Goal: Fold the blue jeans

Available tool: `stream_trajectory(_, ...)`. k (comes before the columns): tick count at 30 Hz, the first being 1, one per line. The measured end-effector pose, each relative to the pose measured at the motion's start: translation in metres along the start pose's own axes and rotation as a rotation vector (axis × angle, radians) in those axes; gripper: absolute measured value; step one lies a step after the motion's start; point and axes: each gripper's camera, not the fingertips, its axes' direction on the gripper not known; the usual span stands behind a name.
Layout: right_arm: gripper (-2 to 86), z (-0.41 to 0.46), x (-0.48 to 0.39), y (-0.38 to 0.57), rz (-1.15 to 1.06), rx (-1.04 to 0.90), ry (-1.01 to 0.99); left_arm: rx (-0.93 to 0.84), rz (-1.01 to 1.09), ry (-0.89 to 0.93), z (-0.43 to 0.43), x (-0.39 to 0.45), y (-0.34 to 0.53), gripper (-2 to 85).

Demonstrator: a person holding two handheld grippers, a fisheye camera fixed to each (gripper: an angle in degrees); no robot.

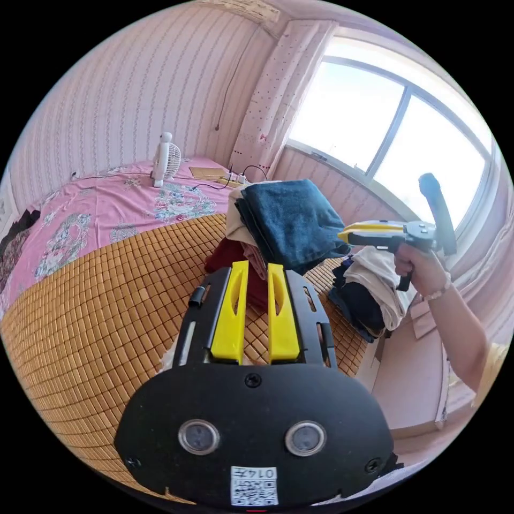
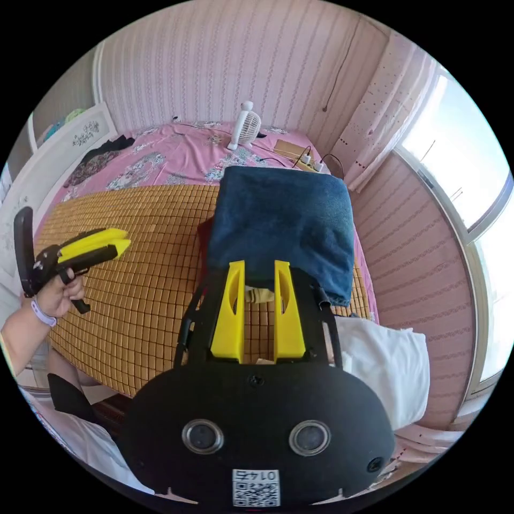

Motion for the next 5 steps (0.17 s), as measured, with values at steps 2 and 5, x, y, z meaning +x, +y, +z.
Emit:
stream_trajectory(2,4.7,-0.037,-0.072,0.036,-0.065,-0.009,0.101,0.052,-0.068,0.048,-0.064,0.002,0.024,6.1)
stream_trajectory(5,-0.1,-0.068,-0.163,0.089,-0.094,-0.064,0.197,0.111,-0.124,0.047,-0.137,0.028,0.055,5.3)
